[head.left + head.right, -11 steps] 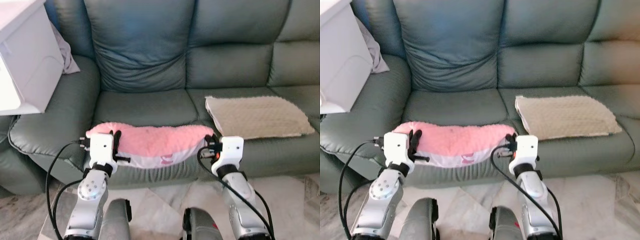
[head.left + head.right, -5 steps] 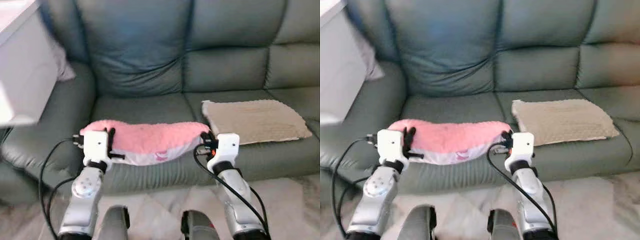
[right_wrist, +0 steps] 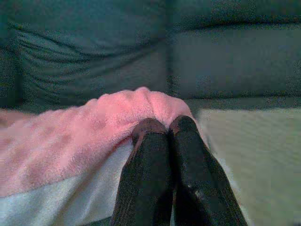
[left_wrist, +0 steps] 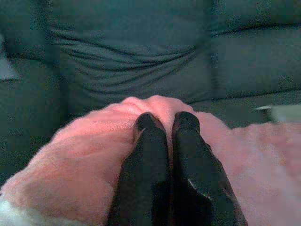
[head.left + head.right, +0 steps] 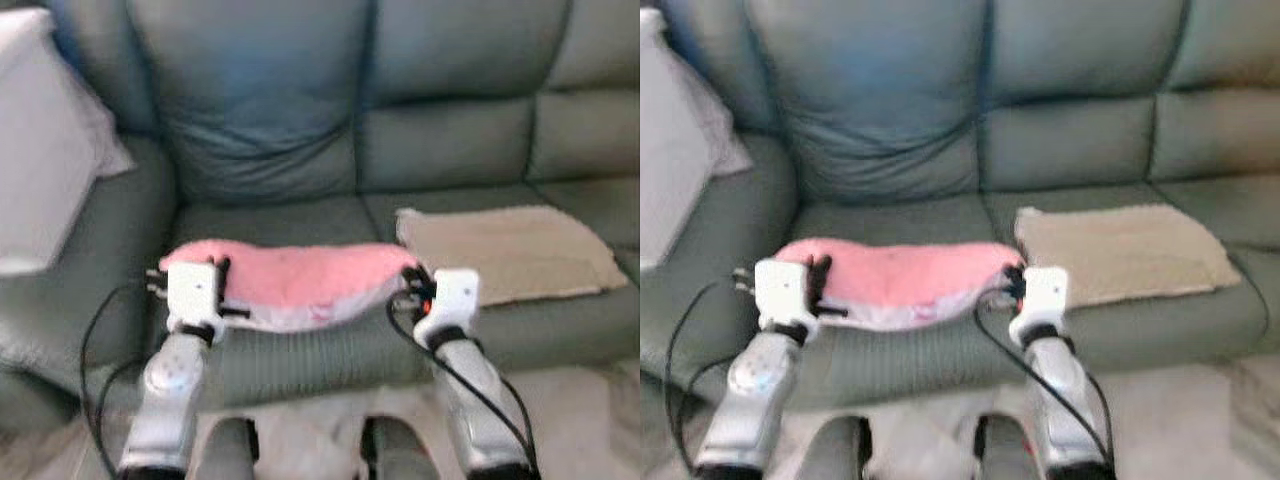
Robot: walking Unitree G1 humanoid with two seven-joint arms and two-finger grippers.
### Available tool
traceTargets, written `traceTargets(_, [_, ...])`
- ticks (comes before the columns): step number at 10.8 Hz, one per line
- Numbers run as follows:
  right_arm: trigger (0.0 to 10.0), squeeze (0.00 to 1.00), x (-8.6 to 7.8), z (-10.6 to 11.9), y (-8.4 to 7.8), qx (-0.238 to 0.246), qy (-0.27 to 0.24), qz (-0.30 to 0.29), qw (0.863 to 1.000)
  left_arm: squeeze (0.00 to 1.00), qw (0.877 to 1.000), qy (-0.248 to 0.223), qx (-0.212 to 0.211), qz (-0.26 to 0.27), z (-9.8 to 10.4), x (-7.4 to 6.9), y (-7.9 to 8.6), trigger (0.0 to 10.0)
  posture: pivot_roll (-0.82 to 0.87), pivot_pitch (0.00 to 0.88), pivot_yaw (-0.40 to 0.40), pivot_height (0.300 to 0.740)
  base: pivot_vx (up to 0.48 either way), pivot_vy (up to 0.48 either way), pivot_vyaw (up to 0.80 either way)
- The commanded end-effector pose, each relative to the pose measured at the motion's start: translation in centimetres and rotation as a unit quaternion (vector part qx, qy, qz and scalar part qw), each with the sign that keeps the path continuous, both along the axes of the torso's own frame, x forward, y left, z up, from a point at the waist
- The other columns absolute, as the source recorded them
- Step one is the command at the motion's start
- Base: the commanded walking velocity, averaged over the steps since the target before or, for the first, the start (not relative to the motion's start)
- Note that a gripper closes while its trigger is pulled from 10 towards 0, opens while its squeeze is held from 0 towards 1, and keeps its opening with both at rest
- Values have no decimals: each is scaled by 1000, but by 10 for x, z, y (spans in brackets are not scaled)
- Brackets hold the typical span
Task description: Move the pillow to the sofa
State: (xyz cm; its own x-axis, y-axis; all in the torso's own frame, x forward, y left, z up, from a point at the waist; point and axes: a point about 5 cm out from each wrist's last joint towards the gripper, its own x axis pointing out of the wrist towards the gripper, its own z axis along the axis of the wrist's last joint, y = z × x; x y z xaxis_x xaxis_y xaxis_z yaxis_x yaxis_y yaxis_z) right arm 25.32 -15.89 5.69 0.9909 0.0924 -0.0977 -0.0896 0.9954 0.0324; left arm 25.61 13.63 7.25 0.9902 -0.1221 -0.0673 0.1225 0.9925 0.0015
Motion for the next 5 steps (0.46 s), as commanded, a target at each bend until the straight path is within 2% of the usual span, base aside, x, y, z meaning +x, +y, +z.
traceTargets(1, [10000,0,0,-1,5,7,0,0,1000,0,1000,-5,4,12,3,0,7,10000,9,0,-11,651,0,0,0])
traceTargets(2, [10000,0,-2,-4,10,7,6,11,1000,0,1000,1,3,18,0,0,11,10000,7,0,-7,651,0,0,0])
traceTargets(3, [10000,0,-4,-3,14,9,7,18,1000,0,1000,-3,8,25,3,3,15,10000,7,0,-6,651,0,0,419])
traceTargets(4, [10000,0,-3,3,12,17,2,13,1000,0,999,-22,9,33,15,9,20,10000,6,0,-8,651,0,0,413])
traceTargets(5, [10000,0,0,11,10,27,-5,10,1000,0,998,-44,15,31,27,16,24,10000,10,0,-19,651,0,0,0])
